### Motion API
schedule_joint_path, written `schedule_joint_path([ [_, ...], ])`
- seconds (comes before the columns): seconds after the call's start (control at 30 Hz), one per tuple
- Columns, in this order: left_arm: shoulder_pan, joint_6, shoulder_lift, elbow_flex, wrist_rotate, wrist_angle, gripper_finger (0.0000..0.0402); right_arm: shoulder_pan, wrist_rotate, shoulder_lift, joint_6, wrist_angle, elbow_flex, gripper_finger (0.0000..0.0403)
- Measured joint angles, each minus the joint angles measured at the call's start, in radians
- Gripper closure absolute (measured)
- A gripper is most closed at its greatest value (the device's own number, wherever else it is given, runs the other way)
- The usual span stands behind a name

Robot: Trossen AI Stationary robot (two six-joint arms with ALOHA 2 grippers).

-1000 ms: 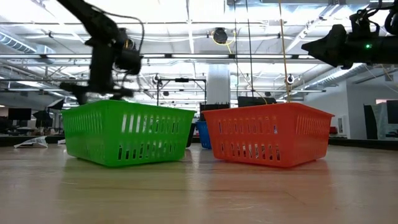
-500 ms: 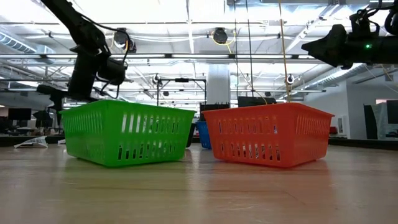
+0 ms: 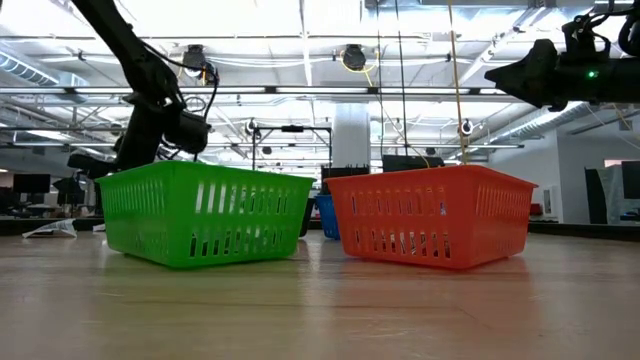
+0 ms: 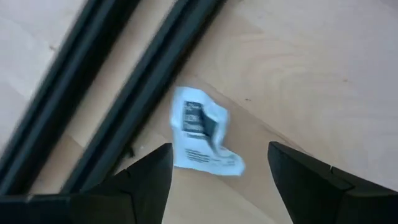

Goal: Pick & Place First Aid Supplies
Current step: Put the black towelette pack into the black bin

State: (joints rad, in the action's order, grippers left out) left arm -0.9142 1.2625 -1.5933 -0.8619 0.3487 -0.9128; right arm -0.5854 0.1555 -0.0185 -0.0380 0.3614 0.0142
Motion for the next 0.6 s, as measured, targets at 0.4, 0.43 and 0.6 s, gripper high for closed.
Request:
schedule_joint_path([
  [0.4,-0.001,0.065,-0.04,0.013,0.115,-0.005,0.0143,0.0,0.0,0.0,0.0,0.0,0.0,0.014],
  [0.43,-0.001,0.079,-0.042,0.022,0.115,-0.003,0.0149,0.0,0.0,0.0,0.0,0.0,0.0,0.014],
  [0.6,0.018,0.094,-0.042,0.054,0.115,-0.008,0.0199,0.0,0.0,0.0,0.0,0.0,0.0,0.014],
])
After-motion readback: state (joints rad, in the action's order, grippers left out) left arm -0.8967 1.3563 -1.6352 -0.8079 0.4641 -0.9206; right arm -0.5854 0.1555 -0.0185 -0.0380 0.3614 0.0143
